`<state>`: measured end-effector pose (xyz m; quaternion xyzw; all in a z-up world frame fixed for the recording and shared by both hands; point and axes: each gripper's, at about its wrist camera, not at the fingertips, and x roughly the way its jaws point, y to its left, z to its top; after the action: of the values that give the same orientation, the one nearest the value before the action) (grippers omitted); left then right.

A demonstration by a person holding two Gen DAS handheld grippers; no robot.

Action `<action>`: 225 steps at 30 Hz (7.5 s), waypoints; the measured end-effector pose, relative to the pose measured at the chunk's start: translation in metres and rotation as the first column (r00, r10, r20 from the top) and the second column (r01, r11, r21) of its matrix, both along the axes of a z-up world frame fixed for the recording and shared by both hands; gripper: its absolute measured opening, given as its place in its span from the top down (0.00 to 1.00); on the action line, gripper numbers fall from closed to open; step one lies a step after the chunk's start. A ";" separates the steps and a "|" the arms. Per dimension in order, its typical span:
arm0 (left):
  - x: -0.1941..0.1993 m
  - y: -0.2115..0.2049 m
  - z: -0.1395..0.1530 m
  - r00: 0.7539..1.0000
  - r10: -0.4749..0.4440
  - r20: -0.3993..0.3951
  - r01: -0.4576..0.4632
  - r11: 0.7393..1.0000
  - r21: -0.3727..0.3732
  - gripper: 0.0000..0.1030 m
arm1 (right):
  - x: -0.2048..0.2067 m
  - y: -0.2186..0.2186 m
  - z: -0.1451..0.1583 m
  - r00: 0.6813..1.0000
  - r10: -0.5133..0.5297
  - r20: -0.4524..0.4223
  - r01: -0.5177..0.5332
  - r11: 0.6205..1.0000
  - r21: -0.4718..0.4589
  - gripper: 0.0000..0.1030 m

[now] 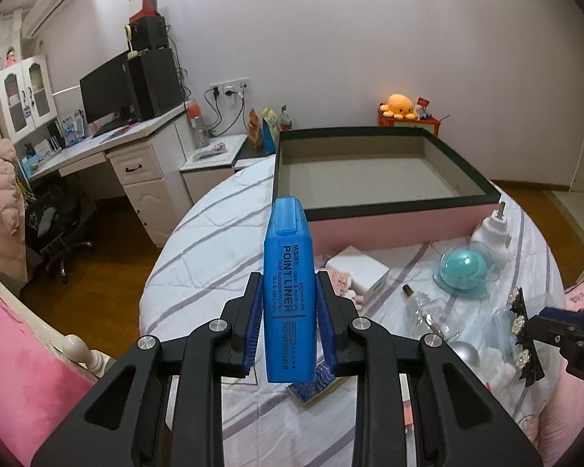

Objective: Organize rigid objects
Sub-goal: 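Carry the highlighter and hair clip into the box with both tools, then open both tools to drop the highlighter and clip, then withdraw, then grasp the pixel-block donut with the left tool while the right tool grasps the white plug, then carry the donut and plug into the box and release both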

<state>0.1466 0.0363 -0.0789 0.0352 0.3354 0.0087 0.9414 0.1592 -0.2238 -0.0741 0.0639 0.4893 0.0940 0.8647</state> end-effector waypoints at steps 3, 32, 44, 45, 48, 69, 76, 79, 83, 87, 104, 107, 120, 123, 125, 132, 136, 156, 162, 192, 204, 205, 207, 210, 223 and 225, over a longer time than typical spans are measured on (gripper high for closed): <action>0.001 0.002 -0.003 1.000 0.011 -0.010 -0.011 1.000 0.002 0.74 | 0.001 0.010 -0.001 1.000 0.012 0.005 -0.011 0.998 -0.067 0.38; -0.001 -0.002 0.026 0.999 -0.011 0.048 0.013 0.999 -0.046 0.74 | -0.005 -0.004 0.084 0.957 -0.004 0.289 0.010 1.000 -0.019 0.82; 0.015 -0.002 0.044 0.995 -0.021 0.093 0.023 1.000 -0.020 0.74 | 0.009 0.001 0.093 0.946 0.020 0.324 -0.025 1.000 0.009 0.82; 0.020 -0.004 0.044 0.995 -0.023 0.093 0.025 1.000 -0.016 0.74 | 0.014 0.001 0.092 0.946 0.020 0.323 -0.025 1.000 0.010 0.82; 0.046 -0.006 0.047 0.995 -0.034 0.093 0.034 0.999 0.003 0.74 | 0.038 0.000 0.089 0.949 0.018 0.316 -0.020 1.000 0.005 0.82; 0.190 -0.032 0.007 0.993 -0.095 -0.075 0.096 0.995 0.010 0.00 | 0.178 0.004 0.021 0.990 0.052 0.131 -0.051 0.999 -0.013 0.15; 0.183 -0.024 0.012 0.998 -0.058 -0.026 0.058 0.998 0.032 0.01 | 0.170 -0.004 0.031 0.984 -0.004 0.179 0.005 1.000 -0.005 0.12; 0.179 -0.022 0.015 0.999 -0.047 -0.009 0.047 0.999 0.026 0.01 | 0.168 -0.004 0.033 0.985 -0.004 0.171 0.006 1.000 -0.012 0.12; 0.163 -0.023 0.030 0.998 -0.050 0.048 0.048 0.998 0.038 0.01 | 0.155 -0.001 0.045 0.979 -0.001 0.205 0.002 1.000 -0.007 0.12; 0.135 -0.021 0.049 0.993 -0.038 0.109 0.034 0.999 0.040 0.01 | 0.126 0.004 0.070 0.961 0.010 0.276 0.001 0.999 -0.038 0.12; -0.040 -0.011 0.087 0.960 0.019 0.280 -0.037 0.997 0.060 0.00 | -0.046 0.000 0.128 0.896 -0.014 0.443 0.046 0.997 -0.062 0.12; -0.053 -0.015 0.079 0.963 0.010 0.268 -0.028 0.998 0.062 0.00 | -0.060 -0.002 0.119 0.908 -0.030 0.417 0.051 0.998 -0.040 0.12; -0.048 -0.024 0.066 0.981 -0.008 0.193 -0.008 0.997 0.081 0.00 | -0.061 -0.006 0.105 0.929 -0.032 0.368 0.052 0.998 -0.044 0.12; -0.031 -0.023 0.058 0.989 -0.005 0.149 -0.007 0.996 0.083 0.00 | -0.047 -0.008 0.098 0.939 -0.045 0.340 0.062 0.997 -0.039 0.11; -0.017 -0.022 0.048 0.995 -0.007 0.103 -0.001 0.997 0.083 0.00 | -0.035 -0.012 0.091 0.948 -0.056 0.313 0.071 0.997 -0.039 0.11; 0.041 -0.022 -0.007 0.989 -0.014 -0.151 0.022 0.998 0.053 0.00 | 0.027 -0.022 0.045 0.983 -0.090 0.162 0.102 0.993 -0.065 0.12; 0.067 -0.025 -0.039 0.970 0.003 -0.244 0.018 0.996 0.082 0.00 | 0.062 -0.024 0.017 0.994 -0.086 0.069 0.091 0.994 -0.068 0.12; 0.081 -0.033 -0.067 0.924 -0.179 -0.338 0.170 0.984 -0.056 0.48 | 0.104 -0.023 -0.020 0.999 -0.048 -0.022 0.047 0.999 -0.020 0.72; 0.084 -0.022 -0.061 0.931 -0.147 -0.333 0.141 0.989 -0.043 0.48 | 0.102 -0.022 -0.010 0.999 -0.053 0.004 0.053 0.999 -0.006 0.73; -0.022 -0.006 0.093 0.984 -0.129 0.121 0.131 0.991 -0.007 0.48 | -0.026 -0.016 0.118 0.928 -0.035 0.372 0.027 0.999 0.026 0.73; 0.070 -0.006 0.068 0.991 -0.125 0.046 0.127 0.990 -0.055 0.48 | 0.055 -0.011 0.092 0.954 -0.016 0.299 0.002 0.999 0.047 0.73; 0.081 -0.007 0.063 0.991 -0.128 0.033 0.129 0.990 -0.060 0.48 | 0.074 -0.008 0.085 0.962 -0.002 0.275 -0.012 0.999 0.048 0.73; 0.113 -0.010 0.051 0.990 -0.140 -0.009 0.139 0.988 -0.063 0.48 | 0.100 -0.004 0.072 0.971 0.012 0.239 -0.025 0.998 0.051 0.73; 0.153 -0.015 0.032 0.991 -0.116 -0.074 0.114 0.993 -0.025 0.48 | 0.135 -0.003 0.052 0.982 0.017 0.187 -0.027 0.998 0.054 0.73; 0.198 -0.017 0.000 0.985 -0.053 -0.164 0.052 0.999 -0.015 0.10 | 0.176 -0.010 0.006 0.999 -0.026 0.034 0.024 0.998 0.057 0.20; 0.196 -0.016 0.001 0.985 -0.048 -0.163 0.047 0.999 -0.011 0.10 | 0.174 -0.011 0.007 0.999 -0.030 0.028 0.028 0.998 0.058 0.20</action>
<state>0.3430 0.0201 -0.0782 0.0407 0.4105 -0.0178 0.9108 0.3333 -0.2351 -0.0675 0.0945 0.4728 0.0966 0.8708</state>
